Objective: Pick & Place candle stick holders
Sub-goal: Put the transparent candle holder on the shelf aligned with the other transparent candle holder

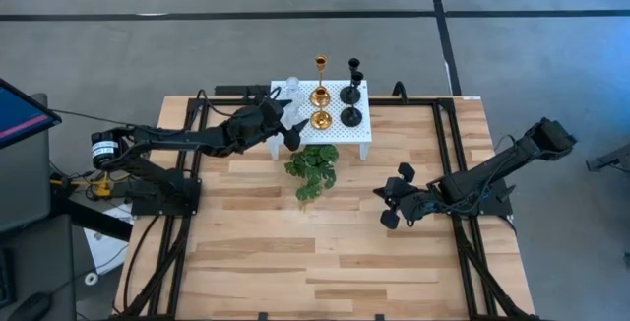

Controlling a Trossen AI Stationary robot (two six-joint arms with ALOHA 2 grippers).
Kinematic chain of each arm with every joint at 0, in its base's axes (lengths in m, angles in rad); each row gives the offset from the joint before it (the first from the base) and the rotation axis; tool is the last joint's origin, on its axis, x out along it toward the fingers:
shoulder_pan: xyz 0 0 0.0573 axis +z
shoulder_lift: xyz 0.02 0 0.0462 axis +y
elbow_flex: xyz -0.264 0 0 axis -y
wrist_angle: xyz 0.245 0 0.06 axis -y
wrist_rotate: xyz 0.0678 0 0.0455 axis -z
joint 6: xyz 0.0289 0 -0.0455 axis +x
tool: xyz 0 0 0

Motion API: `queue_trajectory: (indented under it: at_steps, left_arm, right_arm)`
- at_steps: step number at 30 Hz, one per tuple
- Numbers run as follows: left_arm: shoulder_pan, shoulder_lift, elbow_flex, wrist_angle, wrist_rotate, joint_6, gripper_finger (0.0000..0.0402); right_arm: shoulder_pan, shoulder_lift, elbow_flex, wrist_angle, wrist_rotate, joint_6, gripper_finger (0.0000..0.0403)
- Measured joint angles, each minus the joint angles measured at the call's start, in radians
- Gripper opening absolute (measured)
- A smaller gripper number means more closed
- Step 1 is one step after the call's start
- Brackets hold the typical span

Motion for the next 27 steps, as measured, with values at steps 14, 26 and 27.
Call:
queue_trajectory:
  at_steps: [14,26,27]
  left_arm:
    - [-0.049,-0.121,0.000,0.063,0.184,0.074,0.0392]
    - [-0.165,-0.238,0.000,-0.036,0.101,0.102,0.0392]
    - [-0.182,-0.229,0.000,-0.040,0.119,0.092,0.0392]
  right_arm:
    - [0.000,0.000,0.000,0.000,0.000,0.000,0.0000]
    - [0.000,0.000,0.000,0.000,0.000,0.000,0.0000]
    - [0.000,0.000,0.000,0.000,0.000,0.000,0.0000]
